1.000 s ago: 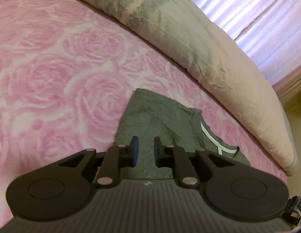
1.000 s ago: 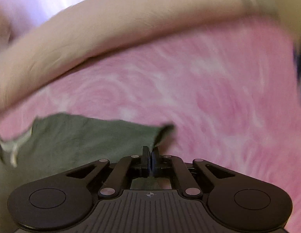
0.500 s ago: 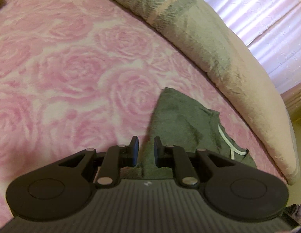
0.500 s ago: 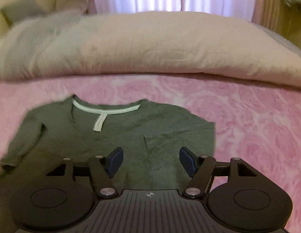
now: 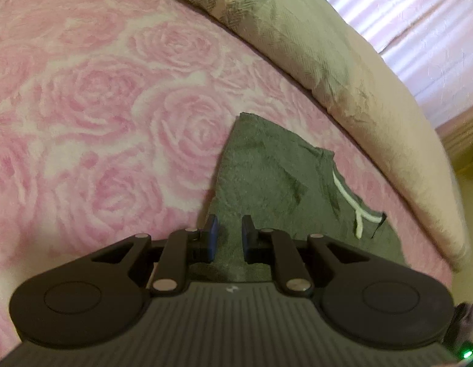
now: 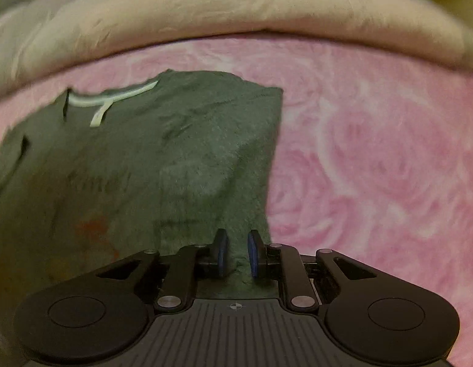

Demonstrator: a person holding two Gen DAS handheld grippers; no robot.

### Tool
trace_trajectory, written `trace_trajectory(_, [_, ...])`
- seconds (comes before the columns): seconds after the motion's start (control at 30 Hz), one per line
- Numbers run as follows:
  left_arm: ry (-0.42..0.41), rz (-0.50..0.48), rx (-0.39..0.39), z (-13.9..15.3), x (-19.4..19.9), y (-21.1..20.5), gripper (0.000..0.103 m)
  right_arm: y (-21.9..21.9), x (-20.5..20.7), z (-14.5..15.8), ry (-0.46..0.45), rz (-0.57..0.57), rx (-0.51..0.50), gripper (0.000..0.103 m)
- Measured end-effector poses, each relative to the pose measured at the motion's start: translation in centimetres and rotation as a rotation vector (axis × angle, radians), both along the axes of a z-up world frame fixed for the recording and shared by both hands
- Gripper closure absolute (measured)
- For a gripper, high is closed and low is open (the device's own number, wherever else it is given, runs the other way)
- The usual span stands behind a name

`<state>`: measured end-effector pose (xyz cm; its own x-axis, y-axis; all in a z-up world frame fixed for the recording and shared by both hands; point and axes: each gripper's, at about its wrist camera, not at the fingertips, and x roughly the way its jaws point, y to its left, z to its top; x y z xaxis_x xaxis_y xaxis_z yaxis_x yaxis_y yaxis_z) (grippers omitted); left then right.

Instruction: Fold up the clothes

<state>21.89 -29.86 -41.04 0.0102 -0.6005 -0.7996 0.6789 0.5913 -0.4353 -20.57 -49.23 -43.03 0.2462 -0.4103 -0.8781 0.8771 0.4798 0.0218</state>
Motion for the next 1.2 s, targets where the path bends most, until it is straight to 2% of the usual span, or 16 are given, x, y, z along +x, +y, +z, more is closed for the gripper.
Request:
trace_trajectory(0.03, [-0.032,-0.021,0.002,0.2,-0.2,-0.2,0.092,0.0,0.3,0.6,0.018,0.005,-0.008,0.086])
trace_trajectory(0.2, [-0.122,-0.110,-0.013,-0.2,-0.9,-2.1,0.092,-0.9,1.9,2.5,-0.099,0.057,-0.097,0.086])
trace_trajectory(0.27, [-0.163,-0.155,0.001,-1.1,-1.5,-3.1,0.092,-1.2,3.2,0.9,-0.060,0.095,-0.068,0.086])
trace_trajectory(0.33, [-0.185,-0.184,0.040,-2.0,-1.9,-3.9,0.092,-1.0,3.4,-1.2,0.028,0.107,-0.017,0.087])
trace_trajectory(0.43, [-0.188,-0.189,-0.003,-1.5,-1.5,-4.2,0.092,-0.9,2.9,0.7,0.008,0.100,-0.011,0.086])
trace_trajectory(0.53, [-0.222,-0.203,-0.025,-1.0,-0.8,-5.3,0.091,-2.4,2.2,2.3,-0.067,0.072,-0.031,0.086])
trace_trajectory(0.67, [-0.242,-0.241,-0.040,-1.7,-0.3,-7.8,0.091,-6.5,3.0,2.4,-0.053,0.085,-0.077,0.086])
trace_trajectory(0.83, [-0.264,-0.245,-0.070,-2.4,-0.6,-10.4,0.090,-11.3,6.1,-1.7,-0.036,0.127,-0.053,0.087])
trace_trajectory(0.93, [-0.277,-0.247,-0.087,-2.8,-0.8,-12.0,0.089,-12.2,7.1,-1.7,-0.034,0.119,-0.106,0.086])
trace_trajectory(1.07, [-0.295,-0.249,-0.110,-3.3,-1.0,-14.1,0.089,-11.2,6.5,0.0,-0.077,0.094,-0.136,0.086])
trace_trajectory(1.2, [-0.280,-0.284,-0.107,-2.3,-3.3,-9.7,0.089,-7.4,5.1,0.9,-0.071,0.107,-0.141,0.086])
